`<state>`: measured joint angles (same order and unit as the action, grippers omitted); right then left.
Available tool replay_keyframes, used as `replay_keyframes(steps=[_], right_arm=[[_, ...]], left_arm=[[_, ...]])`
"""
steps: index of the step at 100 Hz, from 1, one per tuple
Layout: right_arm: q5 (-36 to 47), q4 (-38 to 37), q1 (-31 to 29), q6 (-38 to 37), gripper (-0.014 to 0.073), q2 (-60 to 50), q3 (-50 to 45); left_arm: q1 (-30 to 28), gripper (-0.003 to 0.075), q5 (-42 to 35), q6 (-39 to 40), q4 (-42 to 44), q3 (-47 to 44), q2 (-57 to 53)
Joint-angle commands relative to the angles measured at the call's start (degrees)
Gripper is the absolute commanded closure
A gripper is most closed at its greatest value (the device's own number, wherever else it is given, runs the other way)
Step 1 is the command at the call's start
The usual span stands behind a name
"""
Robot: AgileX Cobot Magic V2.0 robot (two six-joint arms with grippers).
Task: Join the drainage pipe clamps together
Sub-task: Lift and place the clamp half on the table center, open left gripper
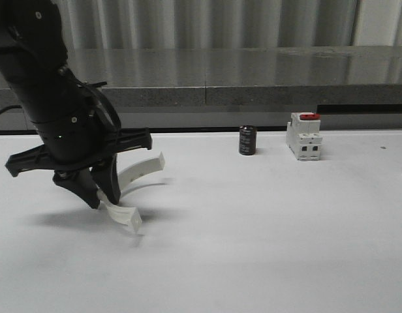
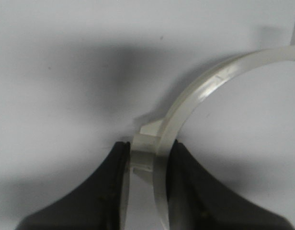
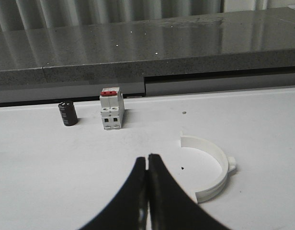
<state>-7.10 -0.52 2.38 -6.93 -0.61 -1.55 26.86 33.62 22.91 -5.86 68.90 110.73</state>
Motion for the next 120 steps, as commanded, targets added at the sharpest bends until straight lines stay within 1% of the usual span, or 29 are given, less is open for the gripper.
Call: replay_keyframes(steps=[1, 17, 53, 60, 65, 72, 79, 84, 86, 88, 94, 98, 105, 120], right_arm=[[4.8, -0.3, -0.3, 0.1, 0.0661, -1.1, 1.0], [4.8, -0.3, -0.3, 0.1, 0.0661, -1.1, 1.0], [4.8, -0.3, -0.3, 0.1, 0.0661, -1.1, 1.0], [4.8, -0.3, -0.3, 0.1, 0.0661, -1.1, 1.0], [4.8, -0.3, -0.3, 0.1, 0.0661, -1.1, 1.0], [4.8, -0.3, -0.3, 0.1, 0.0661, -1.1, 1.0], [4.8, -0.3, -0.3, 0.1, 0.0661, -1.1, 1.0], [4.8, -0.3, -0.3, 0.1, 0.0661, -1.1, 1.0], [4.8, -0.3, -0.3, 0.1, 0.0661, -1.1, 1.0], [4.8, -0.3, -0.3, 0.1, 0.0661, -1.1, 1.0], [4.8, -0.3, -0.3, 0.1, 0.0661, -1.1, 1.0], [4.8, -0.3, -0.3, 0.1, 0.0661, -1.1, 1.0], [4.8, -0.3, -0.3, 0.1, 0.0661, -1.1, 1.0], [4.8, -0.3, -0.3, 0.1, 0.0661, -1.1, 1.0]], left_arm=[[1.1, 0.0739, -1.9, 1.3, -0.1, 2.7, -1.7], [1.2, 0.0739, -1.7, 2.2, 0.1, 4.2, 0.1], [1.2, 0.0739, -0.1, 2.4, 0.3, 4.2, 2.1], [1.2, 0.0724, 0.3, 2.4, 0.3, 4.2, 2.1], [1.2, 0.069, 0.5, 2.4, 0.3, 4.2, 2.1], [1.2, 0.0606, 0.8, 2.4, 0.3, 4.2, 2.1], [1.2, 0.0491, 0.9, 2.4, 0.3, 4.2, 2.1], [1.2, 0.0381, 0.9, 2.4, 0.3, 4.2, 2.1], [1.2, 0.0352, 0.9, 2.4, 0.3, 4.2, 2.1], [1.2, 0.0297, 0.9, 2.4, 0.3, 4.4, 2.1], [1.2, 0.0204, 1.5, 2.4, 0.3, 4.8, 2.1], [1.2, 0.0155, 2.2, 2.4, 0.3, 5.3, 2.1], [1.2, 0.0122, 3.8, 1.3, 0.3, 6.9, 1.9], [1.2, 0.0122, 4.3, -2.8, 0.3, 9.1, -0.3]])
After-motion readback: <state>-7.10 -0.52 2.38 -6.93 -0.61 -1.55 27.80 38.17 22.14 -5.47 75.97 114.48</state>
